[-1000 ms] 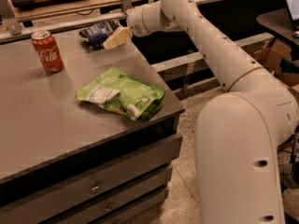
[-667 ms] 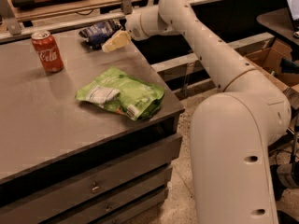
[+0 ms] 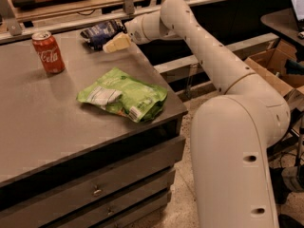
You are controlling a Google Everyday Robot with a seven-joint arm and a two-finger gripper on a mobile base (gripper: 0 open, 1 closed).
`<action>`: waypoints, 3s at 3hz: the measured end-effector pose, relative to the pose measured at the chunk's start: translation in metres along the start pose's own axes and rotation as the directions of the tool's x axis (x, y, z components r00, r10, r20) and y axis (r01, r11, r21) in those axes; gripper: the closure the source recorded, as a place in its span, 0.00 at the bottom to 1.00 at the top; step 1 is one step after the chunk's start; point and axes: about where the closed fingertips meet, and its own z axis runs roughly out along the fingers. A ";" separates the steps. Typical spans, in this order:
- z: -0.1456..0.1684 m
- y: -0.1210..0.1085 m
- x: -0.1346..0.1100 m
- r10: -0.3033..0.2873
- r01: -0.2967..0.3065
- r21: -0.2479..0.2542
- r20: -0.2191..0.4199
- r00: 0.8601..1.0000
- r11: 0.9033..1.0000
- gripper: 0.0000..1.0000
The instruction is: Move blue chip bag near green rice chip bag
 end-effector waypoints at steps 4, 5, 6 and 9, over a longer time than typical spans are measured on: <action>0.014 0.012 -0.002 -0.004 0.004 -0.039 0.004 1.000 0.999 1.00; 0.007 0.034 -0.041 -0.051 0.061 -0.147 0.070 0.996 0.987 1.00; -0.032 0.048 -0.101 -0.119 0.156 -0.194 0.187 0.975 0.968 1.00; -0.118 0.079 -0.113 -0.108 0.187 -0.259 0.290 0.951 0.948 1.00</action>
Offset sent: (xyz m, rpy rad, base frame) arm -0.0004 0.0027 -0.0019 -0.0003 0.0025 0.0037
